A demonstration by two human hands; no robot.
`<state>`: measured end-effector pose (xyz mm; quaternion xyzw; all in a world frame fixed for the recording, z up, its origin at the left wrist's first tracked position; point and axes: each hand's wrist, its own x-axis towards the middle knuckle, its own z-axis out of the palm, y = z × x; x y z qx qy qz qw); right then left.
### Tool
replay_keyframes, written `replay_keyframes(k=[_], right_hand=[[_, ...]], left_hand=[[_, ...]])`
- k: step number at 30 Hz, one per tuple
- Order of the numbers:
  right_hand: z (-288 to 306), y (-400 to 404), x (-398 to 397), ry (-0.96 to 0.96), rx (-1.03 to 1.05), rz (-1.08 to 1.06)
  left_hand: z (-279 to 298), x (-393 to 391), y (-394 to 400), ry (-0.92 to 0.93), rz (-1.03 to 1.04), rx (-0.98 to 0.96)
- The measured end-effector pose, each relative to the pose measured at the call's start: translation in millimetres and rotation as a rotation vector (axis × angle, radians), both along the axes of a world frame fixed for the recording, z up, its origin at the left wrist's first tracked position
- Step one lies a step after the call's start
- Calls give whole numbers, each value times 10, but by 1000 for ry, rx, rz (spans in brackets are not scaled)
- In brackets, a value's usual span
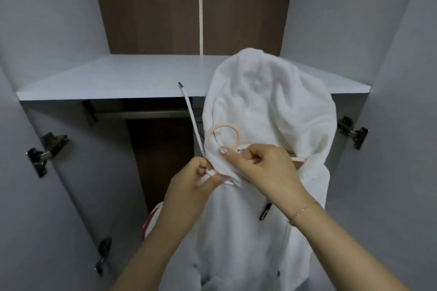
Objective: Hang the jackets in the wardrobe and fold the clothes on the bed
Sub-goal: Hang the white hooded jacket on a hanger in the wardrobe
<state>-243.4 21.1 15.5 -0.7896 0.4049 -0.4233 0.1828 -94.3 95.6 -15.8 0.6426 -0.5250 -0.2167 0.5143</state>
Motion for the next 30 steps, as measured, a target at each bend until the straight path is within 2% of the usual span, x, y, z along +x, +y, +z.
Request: replay_keyframes(k=[3, 7, 8, 11, 13, 16, 18, 21, 22, 25, 28, 30], right_hand=[[-337, 195, -19, 84, -76, -70], [-750, 337, -94, 11, -74, -71], [-847, 354, -107, 10, -86, -95], [-1096, 384, -140, -29, -68, -139], [-1194, 378, -154, -89, -32, -112], [-1244, 310, -165, -213, 44, -24], [-1265, 257, -204, -270, 77, 15], [-1334, 157, -281, -315, 141, 116], [-1342, 139, -299, -302, 147, 155], [-1353, 125, -320, -184, 13, 243], [-1270, 91, -306, 4, -217, 326], [-1201, 19, -270, 55, -243, 378]], left_hand=[[-378, -157, 202, 173, -42, 77], [-701, -212, 347, 380, -68, 273], [-765, -187, 360, 509, -64, 352], [-931, -110, 368, 1101, -71, 566], [-1109, -82, 340, 1296, -58, 706], [-1501, -82, 261, 1552, 126, 853], [-1686, -80, 220, 1801, 176, 836], [-1958, 38, 93, 2180, 216, 572], [-2003, 85, 45, 2213, 187, 537], [-2055, 261, -133, 2102, 7, 591], [-2007, 328, -276, 1707, -23, 737], [-1946, 224, -343, 1530, -93, 765]])
